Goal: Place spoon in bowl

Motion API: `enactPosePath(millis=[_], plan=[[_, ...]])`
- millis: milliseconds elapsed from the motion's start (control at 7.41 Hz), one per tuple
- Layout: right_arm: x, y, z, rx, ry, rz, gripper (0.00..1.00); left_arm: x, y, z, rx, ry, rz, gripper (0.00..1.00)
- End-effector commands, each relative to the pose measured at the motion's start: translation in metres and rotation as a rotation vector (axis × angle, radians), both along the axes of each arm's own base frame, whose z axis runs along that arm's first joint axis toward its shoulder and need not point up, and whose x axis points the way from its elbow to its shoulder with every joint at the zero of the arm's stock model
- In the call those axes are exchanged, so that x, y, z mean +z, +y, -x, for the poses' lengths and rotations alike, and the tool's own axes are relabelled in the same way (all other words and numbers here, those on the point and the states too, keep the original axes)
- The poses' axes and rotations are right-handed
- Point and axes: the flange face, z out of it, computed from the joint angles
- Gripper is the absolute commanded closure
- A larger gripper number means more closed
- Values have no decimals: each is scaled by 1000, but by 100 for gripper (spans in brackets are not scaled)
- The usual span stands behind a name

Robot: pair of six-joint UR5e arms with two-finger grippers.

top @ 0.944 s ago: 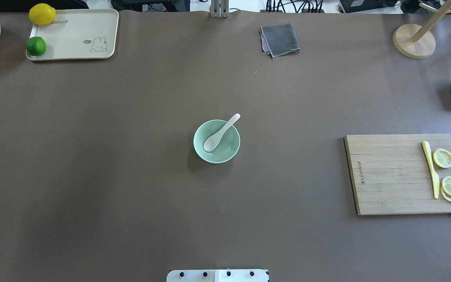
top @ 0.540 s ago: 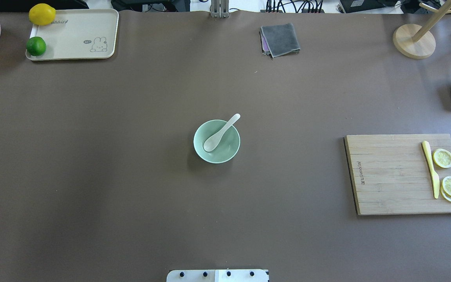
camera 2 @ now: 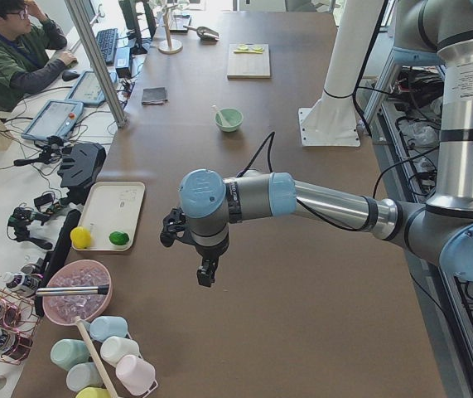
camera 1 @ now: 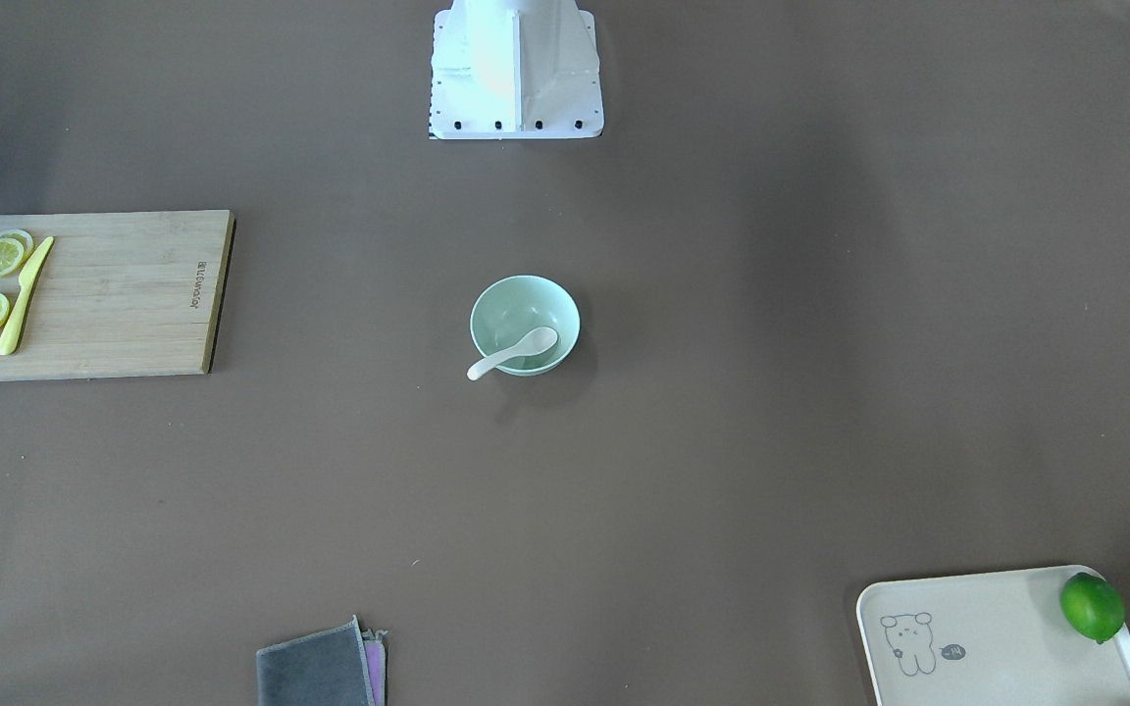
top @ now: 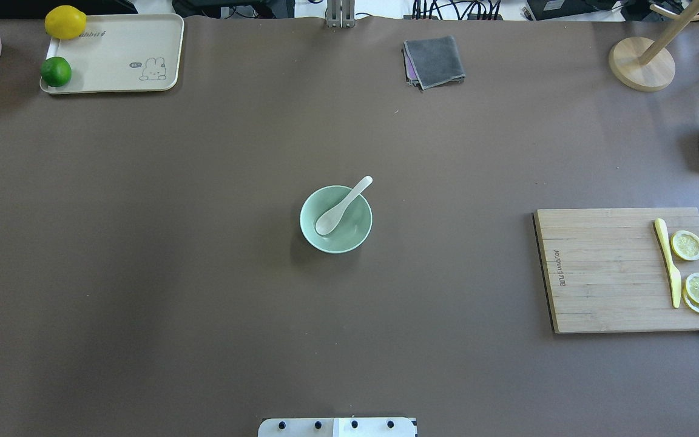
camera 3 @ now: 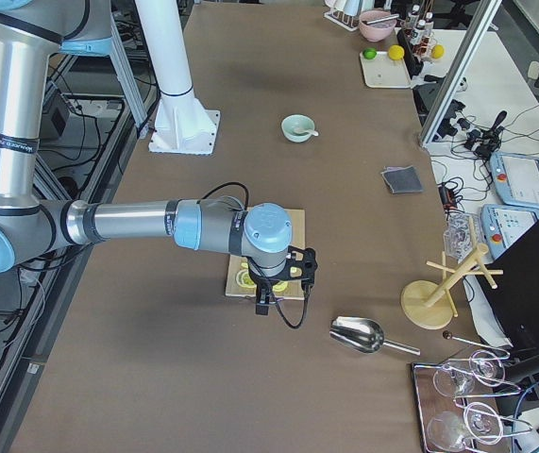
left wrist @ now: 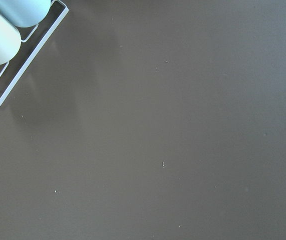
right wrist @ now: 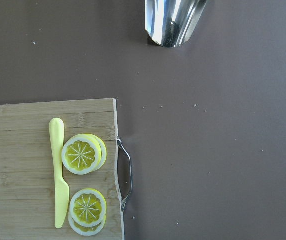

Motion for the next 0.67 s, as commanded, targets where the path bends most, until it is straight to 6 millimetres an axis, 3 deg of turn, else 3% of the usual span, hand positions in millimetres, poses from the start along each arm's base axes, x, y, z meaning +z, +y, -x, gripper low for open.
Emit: enactPosePath(millis=[0,540], plan=[[-4,-5,11,-22,-6,-11,0,4,-1,0,-1,-2,-12,1],[-6,-8,20,-46,-4,-27,0,3,-3,-2,3,-2,-18,1]])
